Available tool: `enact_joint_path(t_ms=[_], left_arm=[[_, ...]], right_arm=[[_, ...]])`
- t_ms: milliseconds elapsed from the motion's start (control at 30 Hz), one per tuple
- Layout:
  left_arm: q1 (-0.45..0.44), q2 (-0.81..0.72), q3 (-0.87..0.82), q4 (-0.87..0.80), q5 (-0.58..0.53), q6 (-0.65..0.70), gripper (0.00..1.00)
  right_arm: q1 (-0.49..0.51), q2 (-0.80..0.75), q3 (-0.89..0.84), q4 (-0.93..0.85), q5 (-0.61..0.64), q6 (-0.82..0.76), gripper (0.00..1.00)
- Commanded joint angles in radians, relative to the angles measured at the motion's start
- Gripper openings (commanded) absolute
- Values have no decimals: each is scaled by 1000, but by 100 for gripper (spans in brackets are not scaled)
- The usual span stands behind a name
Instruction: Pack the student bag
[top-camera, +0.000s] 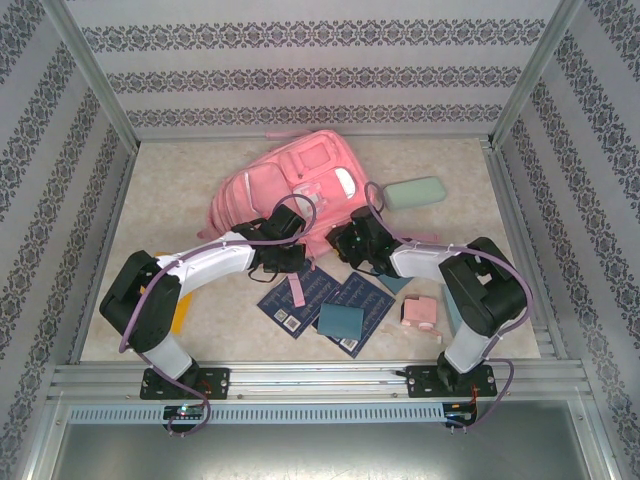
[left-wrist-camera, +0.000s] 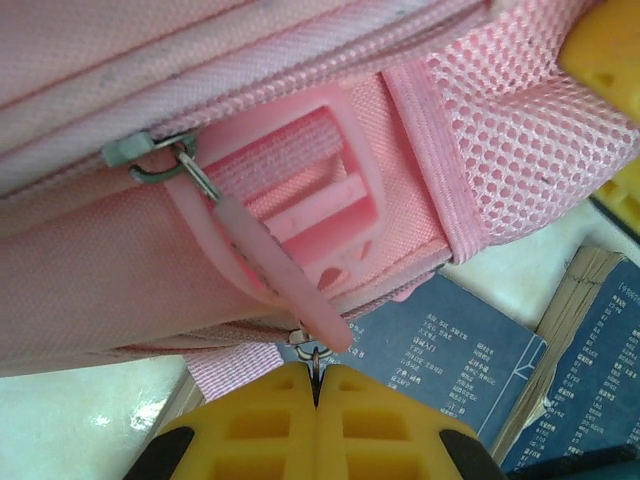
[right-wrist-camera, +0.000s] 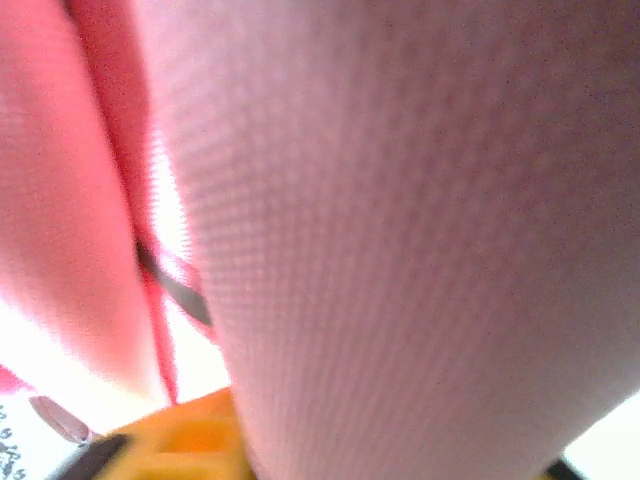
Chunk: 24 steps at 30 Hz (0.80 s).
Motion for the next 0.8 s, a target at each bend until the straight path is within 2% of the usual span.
enact_joint_path(t_ms=[0,67,433,767], left_arm=[[8,-37,29,-51,1,31,0],[9,-40,37,-72,-22,48,0],[16,-87,31,-160,-136,101,0],[92,-186,-23,-233,-188,101,0]], right_arm=[[-27,-2,-9,115,35,-3,8],[-32,-20,-6,98,35,-11,0],[-102,-85,-4,40,5,-1,0],[-197,-94,103,-62,-54,-51,0]])
